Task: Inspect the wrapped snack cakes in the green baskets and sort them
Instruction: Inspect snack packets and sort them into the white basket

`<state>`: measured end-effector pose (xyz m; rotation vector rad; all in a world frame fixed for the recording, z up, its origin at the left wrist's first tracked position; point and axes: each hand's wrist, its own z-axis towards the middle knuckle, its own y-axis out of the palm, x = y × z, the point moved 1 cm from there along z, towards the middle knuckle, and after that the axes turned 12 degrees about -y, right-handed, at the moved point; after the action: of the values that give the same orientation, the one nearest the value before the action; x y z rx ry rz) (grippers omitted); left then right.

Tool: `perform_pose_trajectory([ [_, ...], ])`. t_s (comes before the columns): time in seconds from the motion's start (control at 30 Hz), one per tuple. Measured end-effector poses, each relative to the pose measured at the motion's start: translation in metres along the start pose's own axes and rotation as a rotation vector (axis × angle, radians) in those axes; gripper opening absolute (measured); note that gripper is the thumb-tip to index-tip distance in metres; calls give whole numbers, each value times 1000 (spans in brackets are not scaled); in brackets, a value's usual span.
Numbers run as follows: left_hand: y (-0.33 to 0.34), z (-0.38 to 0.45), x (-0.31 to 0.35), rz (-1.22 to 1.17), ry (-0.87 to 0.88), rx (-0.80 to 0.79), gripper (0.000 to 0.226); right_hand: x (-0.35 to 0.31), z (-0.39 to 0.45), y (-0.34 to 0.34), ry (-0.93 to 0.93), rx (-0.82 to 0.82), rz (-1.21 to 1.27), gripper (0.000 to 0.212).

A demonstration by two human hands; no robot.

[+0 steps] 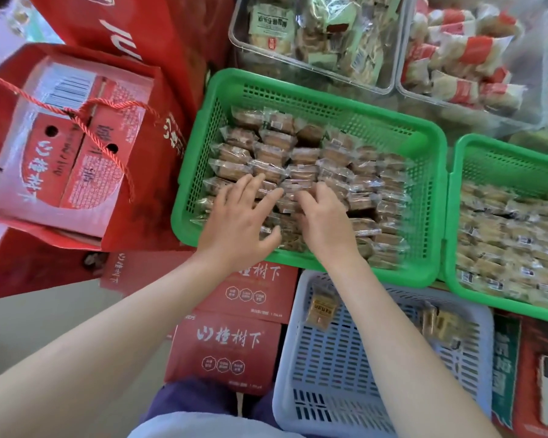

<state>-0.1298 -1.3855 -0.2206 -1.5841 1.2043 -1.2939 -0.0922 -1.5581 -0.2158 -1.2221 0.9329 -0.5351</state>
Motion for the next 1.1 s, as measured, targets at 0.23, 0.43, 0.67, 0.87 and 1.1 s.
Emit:
perform_pose_trajectory([
  [0.23,0,7,2,113,-39,-234,70,5,10,-3,8,-42,72,22],
  [0.43,-2,8,3,135,-55,-282,69,17,25,2,227,35,91,15],
  [0.67,-1,8,3,148,-52,-268,68,17,27,-1,256,-3,114,12],
  [0.87,-2,8,3,141,-51,-277,68,16,41,-23,340,-190,206,16],
  [1.1,-2,7,2,141,-44,-277,68,13,36,-56,424,-234,464,5],
])
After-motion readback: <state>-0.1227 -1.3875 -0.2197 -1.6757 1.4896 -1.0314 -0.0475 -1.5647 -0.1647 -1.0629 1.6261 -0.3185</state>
